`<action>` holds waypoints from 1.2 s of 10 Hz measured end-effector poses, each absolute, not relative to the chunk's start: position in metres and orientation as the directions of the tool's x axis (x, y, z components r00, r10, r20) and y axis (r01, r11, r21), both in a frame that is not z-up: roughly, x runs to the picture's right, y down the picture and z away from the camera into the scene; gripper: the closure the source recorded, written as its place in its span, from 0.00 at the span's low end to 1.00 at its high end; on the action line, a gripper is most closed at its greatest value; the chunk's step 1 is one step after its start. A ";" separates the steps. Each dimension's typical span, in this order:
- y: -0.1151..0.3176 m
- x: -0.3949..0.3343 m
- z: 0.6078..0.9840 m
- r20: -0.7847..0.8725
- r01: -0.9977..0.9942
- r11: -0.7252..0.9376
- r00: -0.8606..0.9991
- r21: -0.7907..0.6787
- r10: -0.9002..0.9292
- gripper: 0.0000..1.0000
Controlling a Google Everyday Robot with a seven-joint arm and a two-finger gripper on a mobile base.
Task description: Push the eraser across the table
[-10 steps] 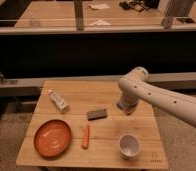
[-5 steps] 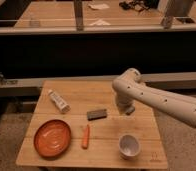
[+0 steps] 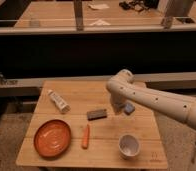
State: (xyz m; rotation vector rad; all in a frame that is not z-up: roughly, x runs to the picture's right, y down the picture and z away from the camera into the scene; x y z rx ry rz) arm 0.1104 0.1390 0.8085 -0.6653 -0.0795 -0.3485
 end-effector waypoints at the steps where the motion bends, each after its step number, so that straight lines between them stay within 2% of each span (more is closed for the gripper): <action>1: 0.143 0.098 0.815 0.201 0.361 0.720 0.932 -0.593 -0.302 0.98; 12: 0.172 0.045 0.858 0.269 0.459 0.620 0.885 -0.636 -0.379 0.98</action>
